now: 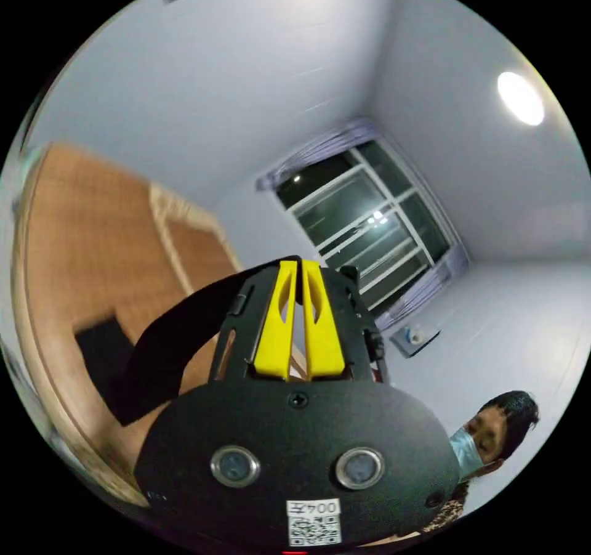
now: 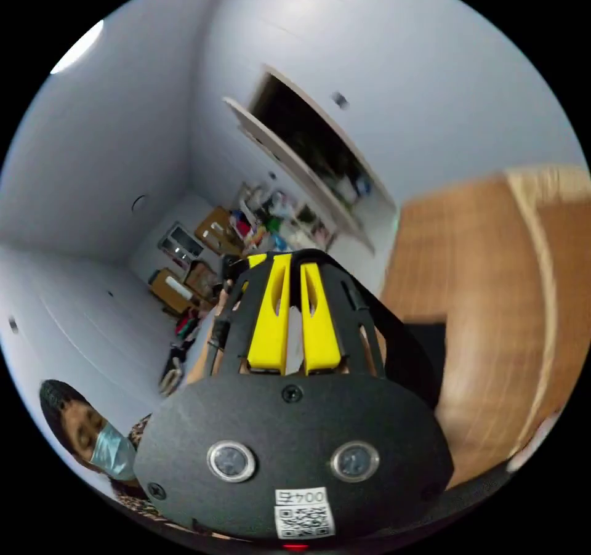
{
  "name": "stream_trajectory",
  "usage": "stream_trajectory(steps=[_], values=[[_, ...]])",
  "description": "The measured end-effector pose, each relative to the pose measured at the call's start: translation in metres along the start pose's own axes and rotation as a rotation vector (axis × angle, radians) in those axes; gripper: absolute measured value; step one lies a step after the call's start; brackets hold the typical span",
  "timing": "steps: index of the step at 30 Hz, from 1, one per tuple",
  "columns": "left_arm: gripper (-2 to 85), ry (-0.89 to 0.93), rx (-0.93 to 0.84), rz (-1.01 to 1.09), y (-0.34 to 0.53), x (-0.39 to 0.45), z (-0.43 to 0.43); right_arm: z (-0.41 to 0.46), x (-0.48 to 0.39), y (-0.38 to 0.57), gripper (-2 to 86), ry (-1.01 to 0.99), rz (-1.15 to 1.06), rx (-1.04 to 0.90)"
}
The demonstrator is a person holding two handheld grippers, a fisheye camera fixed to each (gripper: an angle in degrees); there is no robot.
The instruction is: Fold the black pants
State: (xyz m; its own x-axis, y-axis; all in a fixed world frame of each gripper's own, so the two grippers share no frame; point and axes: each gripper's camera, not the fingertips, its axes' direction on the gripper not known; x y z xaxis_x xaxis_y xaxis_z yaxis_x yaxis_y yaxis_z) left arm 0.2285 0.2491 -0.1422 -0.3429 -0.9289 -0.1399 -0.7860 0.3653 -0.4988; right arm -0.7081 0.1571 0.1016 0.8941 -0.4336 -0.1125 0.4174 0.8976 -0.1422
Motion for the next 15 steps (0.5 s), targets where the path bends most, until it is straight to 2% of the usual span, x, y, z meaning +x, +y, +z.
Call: stream_trajectory(steps=[2,5,7,10,15], values=[[1.5,-0.059,0.066,0.297,-0.069,0.146,-0.009,-0.054,-0.113,-0.051,3.7,0.056,-0.279,0.165],[1.4,-0.1,0.125,0.5,-0.075,0.261,-0.007,-0.096,-0.204,-0.056,3.8,0.106,-0.465,0.262],[1.4,-0.062,0.137,0.549,-0.057,0.291,-0.003,-0.116,-0.23,-0.041,3.9,0.061,-0.527,0.287],[1.4,-0.095,0.08,0.589,-0.004,0.297,0.016,-0.133,-0.244,0.005,3.9,0.044,-0.542,0.241],[1.5,-0.117,-0.15,0.483,0.114,0.22,0.071,-0.122,-0.197,0.135,4.0,0.149,-0.374,0.082]])
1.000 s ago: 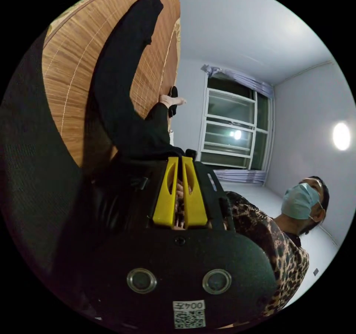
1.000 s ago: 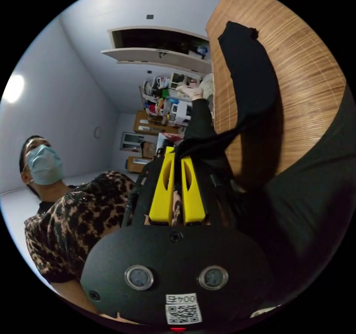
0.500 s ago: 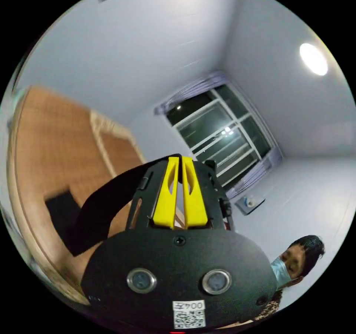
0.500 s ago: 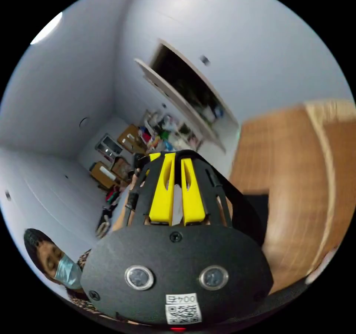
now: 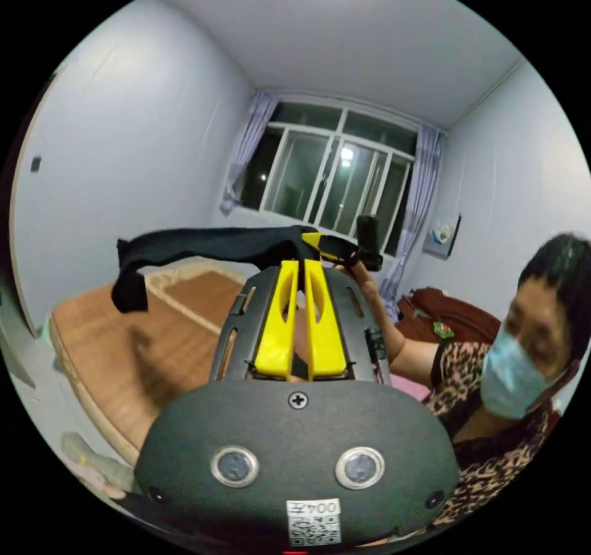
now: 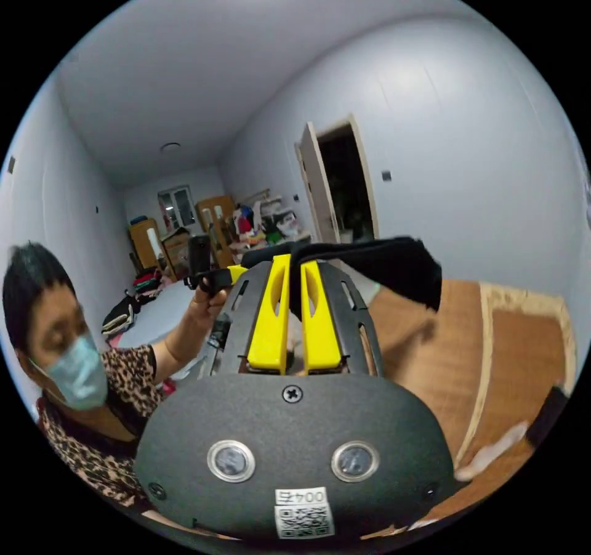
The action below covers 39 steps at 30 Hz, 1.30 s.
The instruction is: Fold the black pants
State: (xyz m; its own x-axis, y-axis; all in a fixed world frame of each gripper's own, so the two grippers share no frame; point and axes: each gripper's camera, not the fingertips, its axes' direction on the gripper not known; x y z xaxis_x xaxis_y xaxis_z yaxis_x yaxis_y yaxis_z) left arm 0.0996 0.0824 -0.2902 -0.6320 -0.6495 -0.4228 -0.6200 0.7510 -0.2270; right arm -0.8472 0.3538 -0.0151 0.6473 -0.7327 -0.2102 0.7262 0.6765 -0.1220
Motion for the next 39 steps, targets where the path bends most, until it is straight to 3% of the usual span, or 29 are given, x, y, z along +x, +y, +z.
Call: stream_trajectory(steps=[6,8,10,13,24,30,33,35,39], values=[[1.7,0.021,-0.322,-0.464,0.241,-0.066,0.125,0.049,0.039,0.244,4.1,0.063,0.545,-0.282],[1.8,0.083,-0.383,-0.781,0.333,-0.093,0.154,0.063,0.046,0.321,4.1,0.045,0.759,-0.387],[1.9,0.167,-0.387,-0.955,0.375,-0.099,0.164,0.065,0.042,0.355,4.2,0.04,0.845,-0.453],[2.0,0.175,-0.419,-1.014,0.389,-0.088,0.167,0.055,0.024,0.372,4.2,0.008,0.885,-0.525],[2.0,0.235,-0.409,-1.018,0.346,-0.048,0.158,-0.018,-0.051,0.384,4.2,-0.007,0.874,-0.578],[1.8,0.339,-0.189,-0.96,0.272,-0.029,0.127,-0.079,-0.086,0.344,4.0,-0.137,0.798,-0.383],[1.7,0.392,-0.059,-0.755,0.156,-0.014,0.096,-0.119,-0.11,0.259,3.8,-0.191,0.606,-0.239],[1.6,0.329,-0.007,-0.494,0.035,0.022,0.058,-0.156,-0.154,0.169,3.7,-0.138,0.369,-0.174],[1.5,0.215,0.082,-0.184,-0.123,0.098,-0.008,-0.223,-0.242,0.049,3.6,-0.052,0.069,-0.055]])
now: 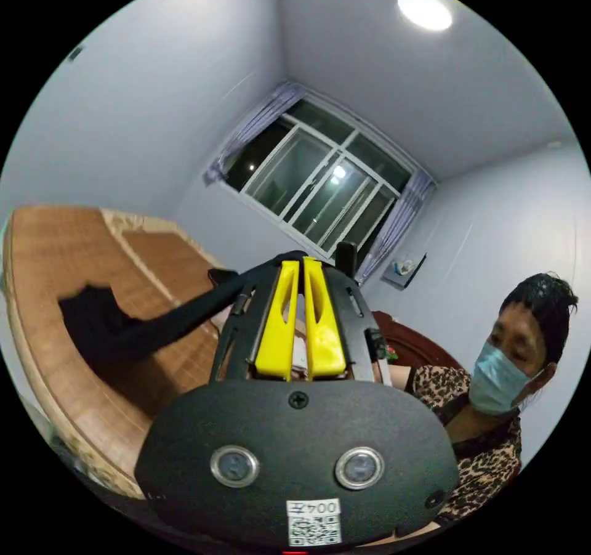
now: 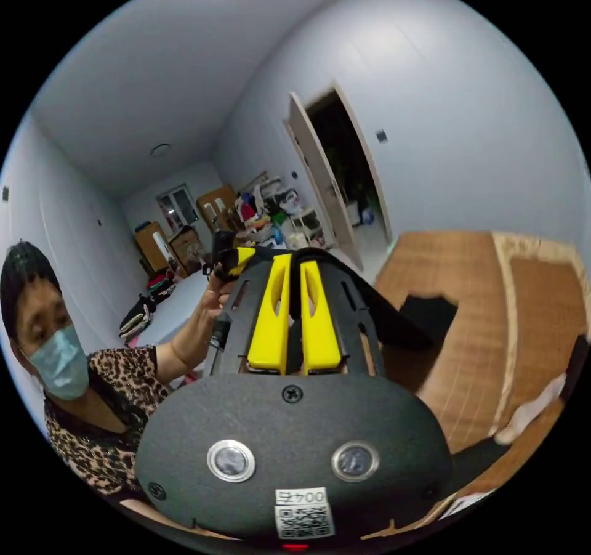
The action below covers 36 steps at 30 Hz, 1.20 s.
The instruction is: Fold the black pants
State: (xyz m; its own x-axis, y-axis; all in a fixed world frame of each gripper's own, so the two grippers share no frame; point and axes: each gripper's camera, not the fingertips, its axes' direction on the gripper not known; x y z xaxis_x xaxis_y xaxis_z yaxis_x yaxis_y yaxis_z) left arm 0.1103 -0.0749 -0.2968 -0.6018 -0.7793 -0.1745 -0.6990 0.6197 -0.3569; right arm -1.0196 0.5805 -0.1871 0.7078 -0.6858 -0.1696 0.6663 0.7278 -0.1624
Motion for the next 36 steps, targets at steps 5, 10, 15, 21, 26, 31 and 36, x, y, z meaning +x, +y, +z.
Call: stream_trajectory(steps=[5,10,15,21,26,31,36], values=[[1.4,-0.028,0.116,0.195,-0.133,0.144,-0.039,-0.093,-0.134,-0.094,3.7,0.053,-0.21,0.169],[1.2,-0.097,0.168,0.285,-0.201,0.234,-0.06,-0.147,-0.228,-0.136,3.6,0.149,-0.32,0.195],[1.1,-0.162,0.135,0.232,-0.239,0.262,-0.064,-0.171,-0.268,-0.156,3.5,0.182,-0.263,0.129],[1.1,-0.128,0.119,0.222,-0.261,0.284,-0.066,-0.201,-0.316,-0.151,3.4,0.234,-0.307,0.12],[1.2,-0.109,0.12,0.275,-0.28,0.319,-0.067,-0.233,-0.36,-0.15,3.4,0.28,-0.366,0.142],[1.3,-0.11,0.115,0.313,-0.294,0.346,-0.069,-0.253,-0.383,-0.148,3.4,0.276,-0.376,0.142],[1.3,-0.114,0.115,0.317,-0.301,0.357,-0.072,-0.263,-0.4,-0.144,3.4,0.266,-0.377,0.139]])
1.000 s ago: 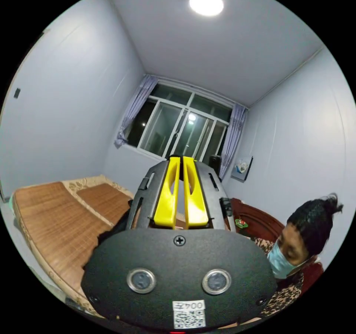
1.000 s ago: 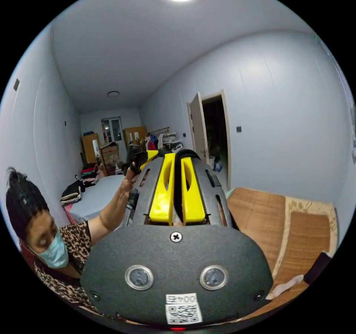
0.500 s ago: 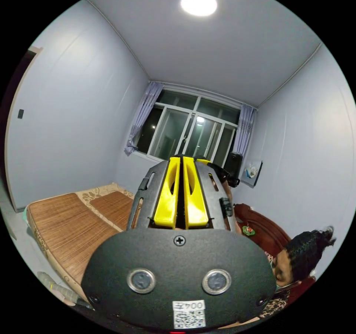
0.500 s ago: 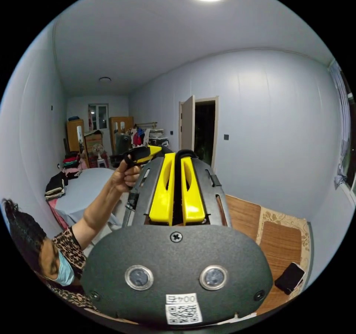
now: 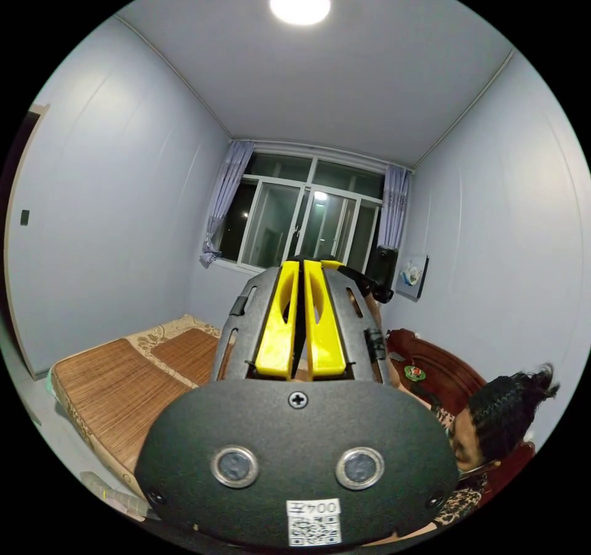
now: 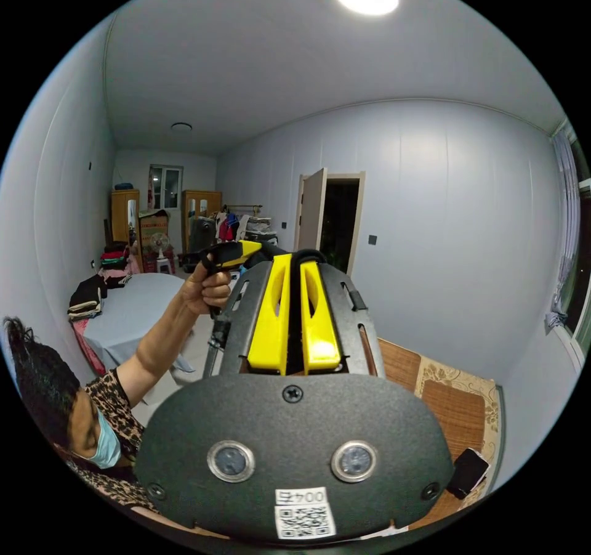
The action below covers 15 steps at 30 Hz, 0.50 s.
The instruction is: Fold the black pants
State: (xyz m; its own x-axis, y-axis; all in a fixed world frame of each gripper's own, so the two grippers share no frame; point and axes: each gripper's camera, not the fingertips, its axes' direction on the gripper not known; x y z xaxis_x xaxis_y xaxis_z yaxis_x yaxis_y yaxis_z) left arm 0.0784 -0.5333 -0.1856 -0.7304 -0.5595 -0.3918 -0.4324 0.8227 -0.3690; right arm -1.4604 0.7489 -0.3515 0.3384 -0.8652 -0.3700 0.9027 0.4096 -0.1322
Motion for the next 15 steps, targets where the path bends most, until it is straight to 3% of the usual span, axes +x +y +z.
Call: stream_trajectory(steps=[15], values=[[1.3,0.069,-0.004,0.054,-0.01,0.029,-0.017,-0.03,-0.021,0.003,3.5,-0.097,-0.001,0.019]])
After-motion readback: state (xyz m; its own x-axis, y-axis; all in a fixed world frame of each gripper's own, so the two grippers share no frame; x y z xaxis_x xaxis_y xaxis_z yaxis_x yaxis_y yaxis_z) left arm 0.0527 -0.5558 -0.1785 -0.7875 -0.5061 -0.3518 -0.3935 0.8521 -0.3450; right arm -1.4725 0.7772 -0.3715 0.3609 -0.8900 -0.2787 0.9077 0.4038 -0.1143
